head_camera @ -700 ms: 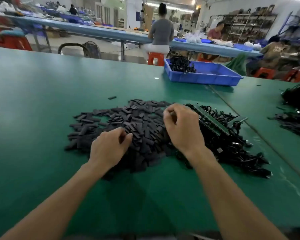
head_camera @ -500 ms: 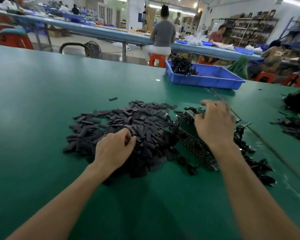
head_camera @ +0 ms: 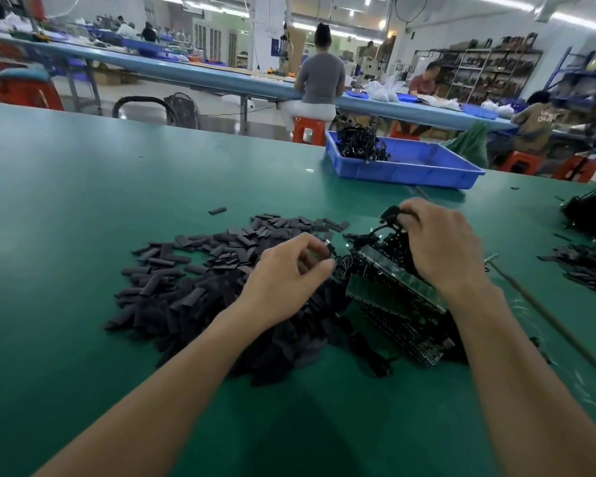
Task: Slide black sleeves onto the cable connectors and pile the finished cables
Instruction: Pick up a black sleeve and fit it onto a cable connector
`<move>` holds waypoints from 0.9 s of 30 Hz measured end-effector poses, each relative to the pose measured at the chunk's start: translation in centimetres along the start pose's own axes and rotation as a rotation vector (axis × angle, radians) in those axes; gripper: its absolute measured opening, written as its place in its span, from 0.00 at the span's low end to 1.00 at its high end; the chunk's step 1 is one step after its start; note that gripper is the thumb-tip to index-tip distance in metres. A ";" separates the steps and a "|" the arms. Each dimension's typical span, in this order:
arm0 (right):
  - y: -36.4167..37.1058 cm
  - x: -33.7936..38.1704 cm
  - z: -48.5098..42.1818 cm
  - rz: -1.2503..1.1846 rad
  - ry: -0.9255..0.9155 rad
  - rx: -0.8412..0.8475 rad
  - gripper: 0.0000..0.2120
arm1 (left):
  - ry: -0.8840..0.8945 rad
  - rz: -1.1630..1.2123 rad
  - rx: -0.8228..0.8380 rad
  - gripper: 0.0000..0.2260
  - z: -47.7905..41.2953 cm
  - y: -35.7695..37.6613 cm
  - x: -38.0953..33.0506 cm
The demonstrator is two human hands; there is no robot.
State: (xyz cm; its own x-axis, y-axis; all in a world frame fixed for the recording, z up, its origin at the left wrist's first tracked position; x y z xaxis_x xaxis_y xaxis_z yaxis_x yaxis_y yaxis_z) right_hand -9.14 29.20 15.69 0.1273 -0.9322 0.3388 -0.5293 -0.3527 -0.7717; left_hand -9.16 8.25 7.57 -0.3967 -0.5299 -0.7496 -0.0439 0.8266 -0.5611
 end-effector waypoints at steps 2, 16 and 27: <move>-0.9 0.6 -1.1 -0.036 -0.052 -0.099 0.11 | -0.006 0.065 0.036 0.06 -0.8 0.4 -0.3; 5.3 6.3 -1.2 -0.147 -0.316 0.225 0.11 | -0.129 0.213 -0.090 0.06 -2.0 1.8 3.0; 9.8 4.0 -1.6 -0.523 -0.170 0.533 0.03 | -0.047 0.452 -0.060 0.09 -4.0 0.6 5.0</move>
State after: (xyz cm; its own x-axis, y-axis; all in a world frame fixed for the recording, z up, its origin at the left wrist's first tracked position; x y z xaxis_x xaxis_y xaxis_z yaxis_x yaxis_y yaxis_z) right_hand -15.14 22.16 10.33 0.4003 -0.6178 0.6768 0.1061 -0.7023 -0.7039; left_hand -14.89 6.85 4.88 -0.3466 -0.1201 -0.9303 0.0709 0.9856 -0.1537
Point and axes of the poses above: each hand's wrist, its own z-axis away from the middle knuckle, its own y-axis out of the palm, x = y × z, the point moved 6 cm from there along -z, towards the middle knuckle, and after that the axes turned 6 degrees about -z, right-handed, at the moved point
